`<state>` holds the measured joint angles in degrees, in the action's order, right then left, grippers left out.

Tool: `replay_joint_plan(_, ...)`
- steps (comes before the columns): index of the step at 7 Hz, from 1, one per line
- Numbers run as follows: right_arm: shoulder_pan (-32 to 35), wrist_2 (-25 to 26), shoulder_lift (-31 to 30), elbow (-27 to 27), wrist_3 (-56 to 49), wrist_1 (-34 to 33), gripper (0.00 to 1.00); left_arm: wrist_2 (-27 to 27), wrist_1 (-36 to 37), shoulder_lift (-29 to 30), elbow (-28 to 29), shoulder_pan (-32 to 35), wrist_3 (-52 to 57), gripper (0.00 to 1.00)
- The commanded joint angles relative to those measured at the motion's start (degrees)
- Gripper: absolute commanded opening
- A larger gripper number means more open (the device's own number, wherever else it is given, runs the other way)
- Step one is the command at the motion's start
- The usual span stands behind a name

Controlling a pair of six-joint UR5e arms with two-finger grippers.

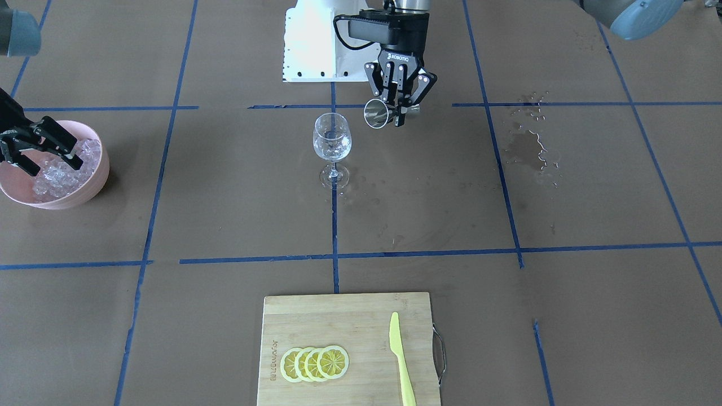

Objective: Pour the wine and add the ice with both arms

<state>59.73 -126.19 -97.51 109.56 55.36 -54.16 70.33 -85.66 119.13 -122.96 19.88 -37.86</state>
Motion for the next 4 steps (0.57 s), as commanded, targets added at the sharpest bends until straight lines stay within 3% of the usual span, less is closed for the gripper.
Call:
replay_joint_plan(1, 0.0, -0.2, -1.5, 0.2, 0.0, -0.1, 1.0, -0.1, -14.6, -11.6, -1.3, 0.2, -13.1, 0.0)
replay_joint_plan(2, 0.1, -0.2, -1.5, 0.2, -0.1, -0.2, 1.0, -0.3, -25.4, -19.2, -0.6, 0.2, -16.5, 0.0)
replay_joint_plan(4, 0.5, -0.3, -1.5, 0.1, -0.1, -0.1, 1.0, -10.3, -48.9, -32.7, 5.0, 0.3, -20.0, 0.0)
